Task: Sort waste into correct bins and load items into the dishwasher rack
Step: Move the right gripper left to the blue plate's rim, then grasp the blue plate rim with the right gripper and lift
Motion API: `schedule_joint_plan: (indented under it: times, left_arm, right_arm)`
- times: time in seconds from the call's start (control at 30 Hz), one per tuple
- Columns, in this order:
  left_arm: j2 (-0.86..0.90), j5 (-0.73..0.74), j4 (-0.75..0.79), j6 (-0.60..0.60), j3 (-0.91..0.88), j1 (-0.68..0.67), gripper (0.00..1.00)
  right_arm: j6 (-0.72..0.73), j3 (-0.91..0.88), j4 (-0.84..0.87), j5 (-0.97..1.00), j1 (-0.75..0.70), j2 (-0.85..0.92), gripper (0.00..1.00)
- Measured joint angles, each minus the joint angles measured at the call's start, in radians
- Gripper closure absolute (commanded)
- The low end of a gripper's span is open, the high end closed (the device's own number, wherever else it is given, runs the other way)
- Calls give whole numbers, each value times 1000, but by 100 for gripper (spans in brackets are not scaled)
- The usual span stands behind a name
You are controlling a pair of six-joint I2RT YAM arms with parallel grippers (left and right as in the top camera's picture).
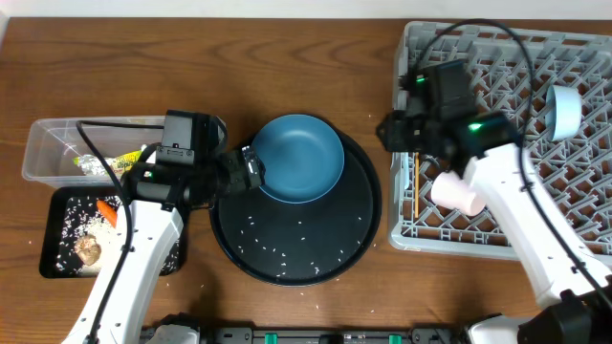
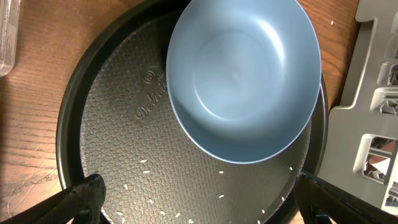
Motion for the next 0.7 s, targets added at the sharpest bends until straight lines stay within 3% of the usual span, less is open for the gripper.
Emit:
schedule_joint_plan:
  times: [0.13, 0.43, 0.67, 0.7]
  left_arm:
    - [0, 0, 0, 0, 0, 0, 2]
    - [0, 0, 0, 0, 0, 0, 2]
    - [0, 0, 0, 0, 0, 0, 2]
    - [0, 0, 0, 0, 0, 0, 2]
  right_arm:
    - [18, -8, 49, 117, 82, 58, 55]
    - [20, -20, 204, 105, 122, 314, 57]
    - [23, -26, 243, 63, 141, 425, 64]
    - [23, -26, 245, 61, 141, 427, 73]
